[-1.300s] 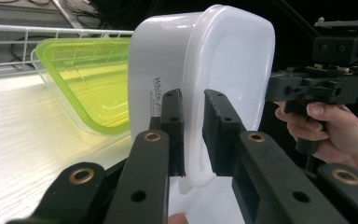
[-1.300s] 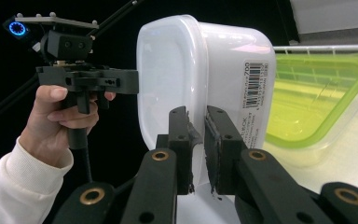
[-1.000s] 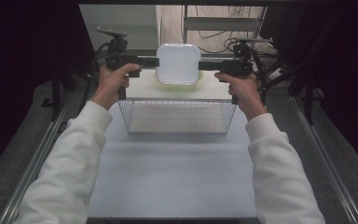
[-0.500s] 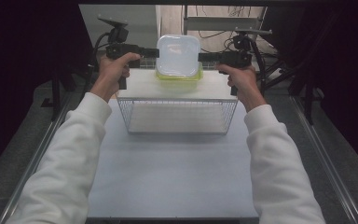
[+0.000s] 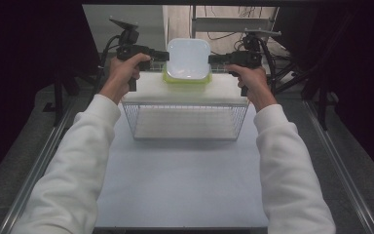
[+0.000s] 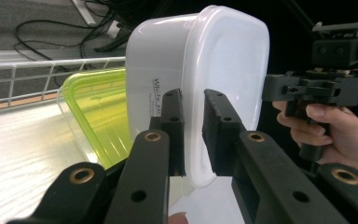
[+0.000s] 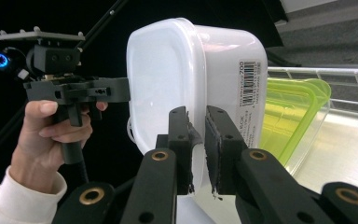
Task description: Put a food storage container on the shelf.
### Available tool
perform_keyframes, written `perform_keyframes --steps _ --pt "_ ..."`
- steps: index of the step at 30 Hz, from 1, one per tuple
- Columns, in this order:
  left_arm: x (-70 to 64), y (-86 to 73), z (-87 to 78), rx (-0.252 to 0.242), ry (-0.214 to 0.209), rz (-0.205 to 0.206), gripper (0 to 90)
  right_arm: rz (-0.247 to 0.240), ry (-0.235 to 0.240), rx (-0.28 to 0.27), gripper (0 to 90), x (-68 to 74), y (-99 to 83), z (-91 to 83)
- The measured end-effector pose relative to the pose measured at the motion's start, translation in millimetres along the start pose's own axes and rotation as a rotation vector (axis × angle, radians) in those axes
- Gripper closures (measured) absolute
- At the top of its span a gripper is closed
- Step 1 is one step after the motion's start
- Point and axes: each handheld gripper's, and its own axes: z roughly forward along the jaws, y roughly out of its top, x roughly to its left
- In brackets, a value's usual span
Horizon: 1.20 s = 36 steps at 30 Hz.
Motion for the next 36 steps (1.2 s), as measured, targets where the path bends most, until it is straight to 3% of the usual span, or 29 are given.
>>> perform_keyframes --steps 10,21,29,33,34,36 --pt "18.2 10.8 9.2 -0.006 -0.039 -0.138 78.2 0.144 0.012 -0.021 77.6 -12.2 8.8 7.2" --pt "33.7 16.4 19.5 -0.023 -0.057 -0.221 74.1 0.262 -0.004 -0.038 75.6 -28.3 19.3 18.4" --pt "37.0 15.3 20.3 -0.037 -0.061 -0.225 72.9 0.281 0.010 -0.035 74.8 -33.0 19.5 21.1" --pt "32.1 14.2 17.2 -0.067 -0.049 -0.174 62.6 0.236 -0.013 -0.066 63.6 -27.4 20.1 17.8" --pt "30.0 13.9 14.4 -0.073 -0.032 -0.146 59.1 0.217 -0.018 -0.073 61.3 -25.8 20.0 15.5" --pt "27.6 12.5 9.3 -0.088 -0.032 -0.127 49.7 0.169 -0.025 -0.084 56.7 -19.6 18.6 9.4"
